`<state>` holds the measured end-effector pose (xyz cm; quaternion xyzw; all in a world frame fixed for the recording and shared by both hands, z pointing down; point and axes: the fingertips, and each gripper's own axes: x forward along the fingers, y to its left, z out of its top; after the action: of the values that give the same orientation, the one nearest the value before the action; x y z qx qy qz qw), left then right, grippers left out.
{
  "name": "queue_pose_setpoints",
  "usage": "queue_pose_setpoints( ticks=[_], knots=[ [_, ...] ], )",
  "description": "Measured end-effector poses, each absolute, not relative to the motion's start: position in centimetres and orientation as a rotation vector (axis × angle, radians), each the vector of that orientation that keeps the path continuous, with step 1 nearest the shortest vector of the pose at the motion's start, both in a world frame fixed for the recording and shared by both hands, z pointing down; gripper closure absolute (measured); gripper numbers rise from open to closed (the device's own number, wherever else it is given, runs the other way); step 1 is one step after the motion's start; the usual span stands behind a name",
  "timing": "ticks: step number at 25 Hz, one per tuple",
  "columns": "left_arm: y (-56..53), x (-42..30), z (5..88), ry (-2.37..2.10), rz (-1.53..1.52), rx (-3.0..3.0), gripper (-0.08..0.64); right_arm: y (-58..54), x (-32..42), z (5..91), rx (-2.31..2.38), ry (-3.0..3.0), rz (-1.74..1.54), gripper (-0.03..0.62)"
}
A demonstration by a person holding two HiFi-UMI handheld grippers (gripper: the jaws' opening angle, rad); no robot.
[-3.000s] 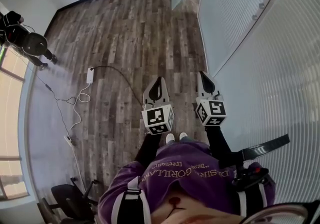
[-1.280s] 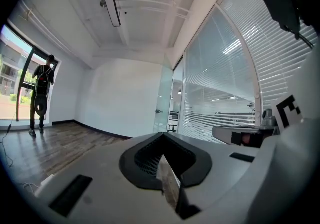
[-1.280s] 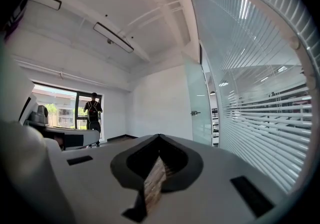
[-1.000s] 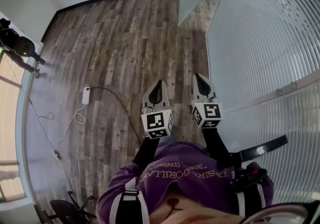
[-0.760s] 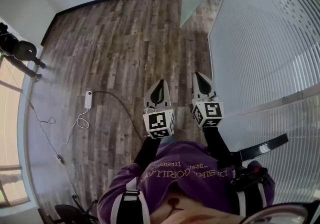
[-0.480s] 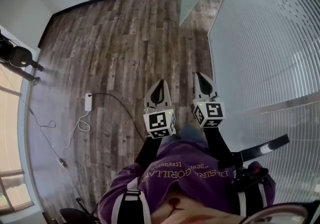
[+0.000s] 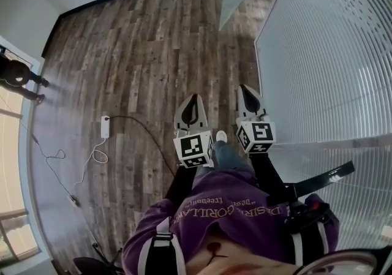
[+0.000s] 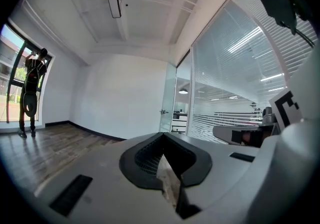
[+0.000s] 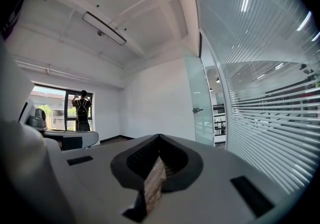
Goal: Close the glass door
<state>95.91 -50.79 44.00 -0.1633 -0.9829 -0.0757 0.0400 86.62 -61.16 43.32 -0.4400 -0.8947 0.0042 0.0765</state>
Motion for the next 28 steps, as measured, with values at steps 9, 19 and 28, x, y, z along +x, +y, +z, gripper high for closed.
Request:
queue_pose_setpoints(
  ticks=[9,19,28],
  knots=[
    [-47.6,89.3,44.1,-2.993,-0.224,-0.537,0.558,-57.2,79.7,43.2,-1.378,-2.651,0.016,0.603],
    [-45.2,81.1,43.6,-2.998,-0.239,-0.591,0.560,-54.6,70.6,42.5,-1.431,-2.644,0.019,0.603],
    [-43.9,76.0,43.8,-2.988,-0.258,-0.625,0.560,-52.9,65.4,42.7,-1.473,-2.613,0.006,0.603]
  ],
)
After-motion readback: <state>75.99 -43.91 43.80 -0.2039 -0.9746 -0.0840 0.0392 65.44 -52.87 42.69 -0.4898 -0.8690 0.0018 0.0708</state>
